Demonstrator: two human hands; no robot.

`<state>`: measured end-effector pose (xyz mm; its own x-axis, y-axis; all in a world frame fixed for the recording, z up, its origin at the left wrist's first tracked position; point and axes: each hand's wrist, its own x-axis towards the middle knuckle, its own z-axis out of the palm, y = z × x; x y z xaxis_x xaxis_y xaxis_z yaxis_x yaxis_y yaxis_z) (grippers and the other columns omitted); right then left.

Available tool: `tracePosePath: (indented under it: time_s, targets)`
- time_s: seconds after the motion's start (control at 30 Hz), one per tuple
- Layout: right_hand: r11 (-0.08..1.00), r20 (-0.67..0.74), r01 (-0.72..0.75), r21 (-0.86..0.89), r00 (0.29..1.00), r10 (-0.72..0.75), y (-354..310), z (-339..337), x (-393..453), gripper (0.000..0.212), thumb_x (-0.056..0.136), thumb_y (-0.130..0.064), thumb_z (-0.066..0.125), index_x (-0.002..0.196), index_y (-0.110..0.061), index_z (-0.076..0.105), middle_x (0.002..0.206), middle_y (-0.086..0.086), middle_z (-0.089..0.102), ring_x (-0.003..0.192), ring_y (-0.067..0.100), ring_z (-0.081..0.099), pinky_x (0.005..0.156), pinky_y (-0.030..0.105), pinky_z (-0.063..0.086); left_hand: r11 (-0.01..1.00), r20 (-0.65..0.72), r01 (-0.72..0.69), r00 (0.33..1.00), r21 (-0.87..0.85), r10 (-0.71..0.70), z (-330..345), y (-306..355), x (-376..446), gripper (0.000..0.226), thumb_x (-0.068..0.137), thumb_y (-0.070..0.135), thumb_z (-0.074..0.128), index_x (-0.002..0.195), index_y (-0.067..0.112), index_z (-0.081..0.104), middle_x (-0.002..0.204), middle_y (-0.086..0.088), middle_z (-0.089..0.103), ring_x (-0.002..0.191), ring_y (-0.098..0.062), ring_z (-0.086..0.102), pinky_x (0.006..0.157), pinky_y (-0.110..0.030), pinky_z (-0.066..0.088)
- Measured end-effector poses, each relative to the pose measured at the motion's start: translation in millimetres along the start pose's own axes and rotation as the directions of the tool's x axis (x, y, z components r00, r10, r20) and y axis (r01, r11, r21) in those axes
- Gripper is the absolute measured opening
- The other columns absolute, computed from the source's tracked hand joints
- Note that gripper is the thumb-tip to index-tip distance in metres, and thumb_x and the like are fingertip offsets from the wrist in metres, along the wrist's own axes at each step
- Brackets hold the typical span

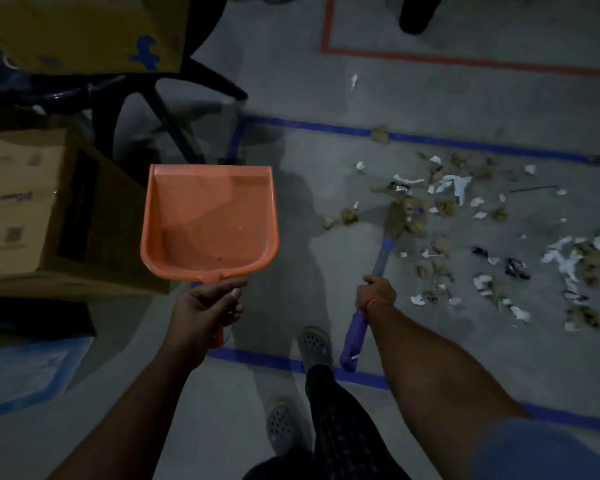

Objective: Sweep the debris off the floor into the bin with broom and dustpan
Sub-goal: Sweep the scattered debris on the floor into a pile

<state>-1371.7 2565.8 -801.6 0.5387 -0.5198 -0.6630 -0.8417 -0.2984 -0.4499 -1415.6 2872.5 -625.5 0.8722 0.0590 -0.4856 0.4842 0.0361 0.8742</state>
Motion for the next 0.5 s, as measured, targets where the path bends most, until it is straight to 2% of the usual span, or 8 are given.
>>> tracePosePath:
  time_s: [0.1,0.2,0.33,0.5]
  targets:
    - [1.0,-0.083,0.011,0.006,0.996,-0.01,20,-28,-23,0.037,0.084,-0.011,0.062,0.121,-0.014,0.067,0.125,0.016,0.064,0.115,0.033,0.06,0.1,0.029,0.044,0.999,0.057,-0.024,0.998,0.038,0.022,2,1,-12,0.022,0.094,-0.002,0.059,0.111,0.004,0.072,0.073,-0.014,0.067,0.064,-0.015,0.064,0.057,-0.022,0.052]
    - [0.998,-0.092,0.065,-0.023,0.994,-0.066,49,-37,-48,0.04,0.083,-0.01,0.061,0.122,-0.016,0.067,0.125,0.015,0.064,0.113,0.033,0.06,0.1,0.031,0.046,0.999,0.093,-0.016,0.996,0.047,0.012,6,0,-26,0.022,0.094,-0.003,0.059,0.11,0.003,0.072,0.074,-0.014,0.067,0.064,-0.015,0.064,0.057,-0.021,0.052]
    - [0.989,-0.006,0.127,-0.078,0.992,-0.128,79,-27,-77,0.042,0.081,-0.007,0.059,0.12,-0.018,0.068,0.122,0.015,0.066,0.109,0.033,0.063,0.098,0.031,0.049,0.999,0.132,0.006,0.991,0.038,-0.011,17,-4,-41,0.021,0.094,-0.007,0.055,0.106,0.001,0.071,0.07,-0.012,0.064,0.059,-0.012,0.062,0.054,-0.019,0.05]
    - [0.957,0.198,0.247,-0.153,0.956,-0.215,88,4,-108,0.043,0.081,-0.009,0.059,0.121,-0.02,0.069,0.118,0.01,0.07,0.109,0.025,0.065,0.097,0.023,0.046,0.999,0.148,0.019,0.989,0.051,-0.027,24,-10,-47,0.02,0.094,-0.006,0.056,0.104,0.002,0.072,0.068,-0.012,0.064,0.059,-0.013,0.063,0.053,-0.019,0.051]
